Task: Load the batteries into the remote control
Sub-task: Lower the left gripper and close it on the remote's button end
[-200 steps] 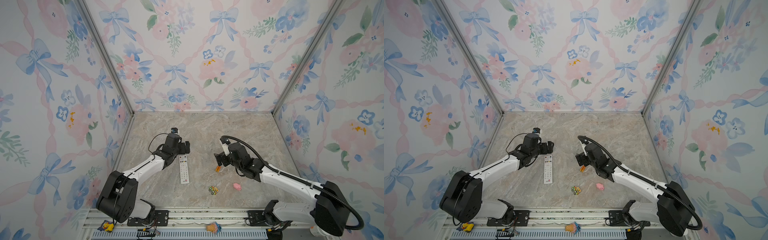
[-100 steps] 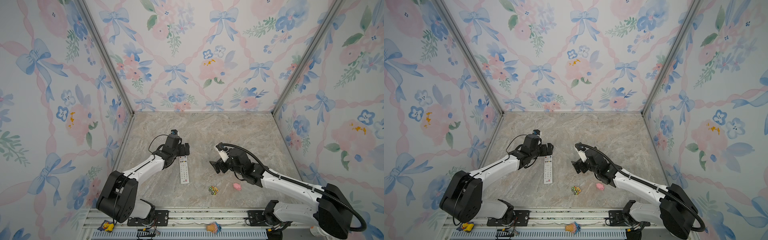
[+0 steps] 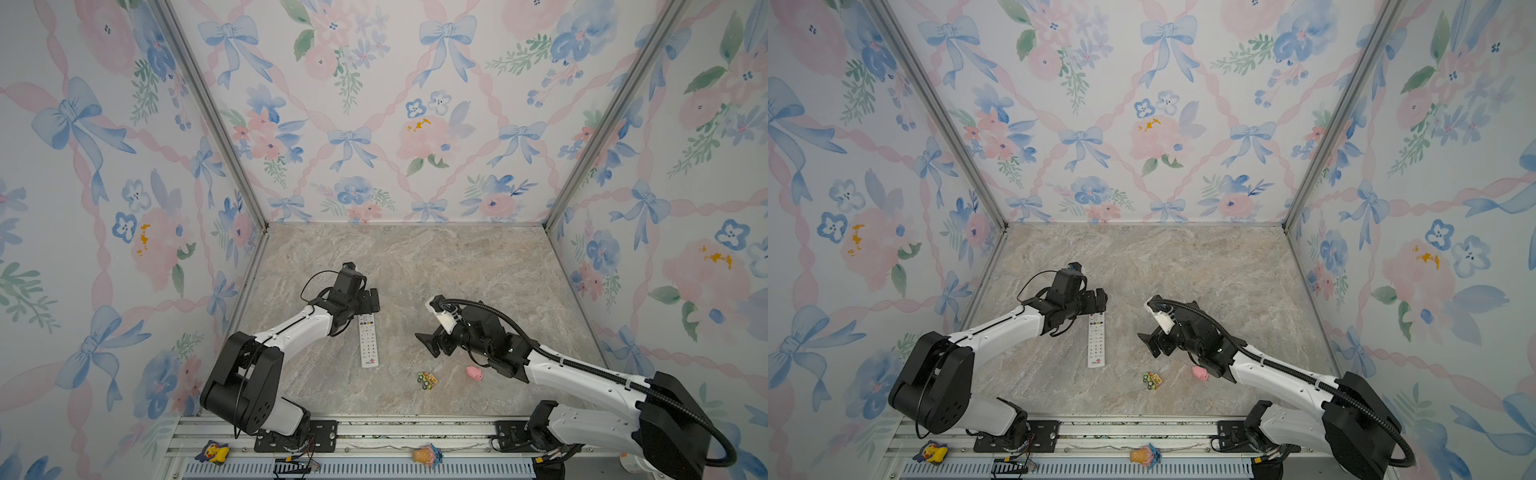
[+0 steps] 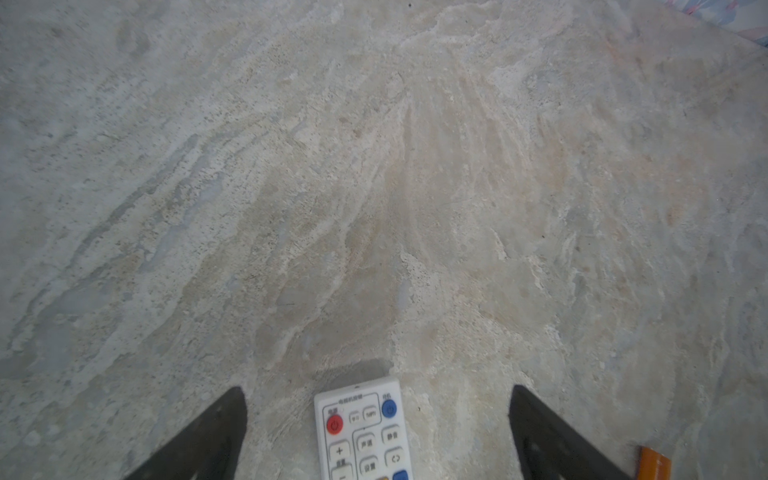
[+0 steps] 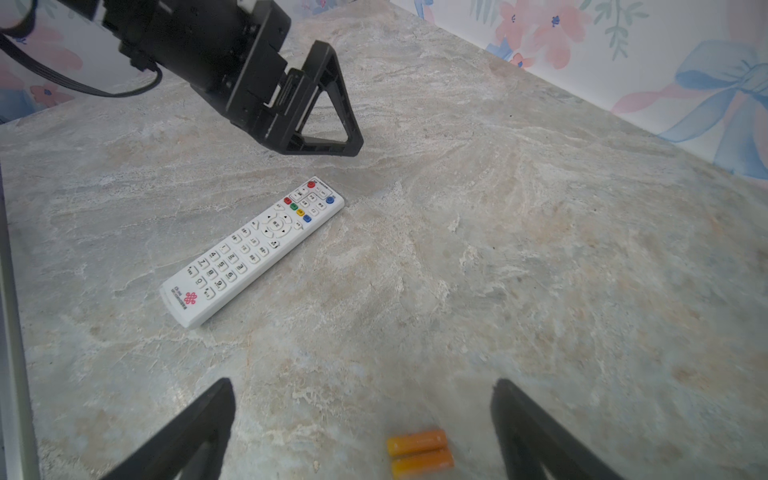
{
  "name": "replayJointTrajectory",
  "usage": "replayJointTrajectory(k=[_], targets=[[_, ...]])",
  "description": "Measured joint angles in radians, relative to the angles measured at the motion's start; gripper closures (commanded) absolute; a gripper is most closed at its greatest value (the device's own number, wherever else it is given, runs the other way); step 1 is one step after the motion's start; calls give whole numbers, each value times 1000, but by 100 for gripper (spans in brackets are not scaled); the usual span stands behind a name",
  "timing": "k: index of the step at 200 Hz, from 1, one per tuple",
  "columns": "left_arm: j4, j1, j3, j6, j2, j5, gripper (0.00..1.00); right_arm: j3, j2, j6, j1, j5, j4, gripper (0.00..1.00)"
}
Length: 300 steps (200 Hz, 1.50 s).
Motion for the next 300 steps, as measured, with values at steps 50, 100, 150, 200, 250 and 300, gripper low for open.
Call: replayJointTrajectory(k=[50, 100, 150, 200, 250, 300], targets=[[-21, -9, 35, -22, 67, -14, 4, -11, -45, -9, 1, -5, 6, 3], [-55, -60, 34, -40, 100, -52, 8, -32, -75, -11, 10, 13, -4, 3], [-130, -114, 35, -54, 129, -125, 11, -65, -74, -4, 19, 37, 6, 3], [-169, -146, 47, -82, 166, -159, 18, -80, -64, -5, 19, 60, 23, 3], [-189, -174, 64, -109, 197, -177, 26, -82, -79, -10, 19, 77, 23, 3], [-198, -180, 65, -129, 198, -196, 42, -90, -135, -12, 19, 112, 10, 3]])
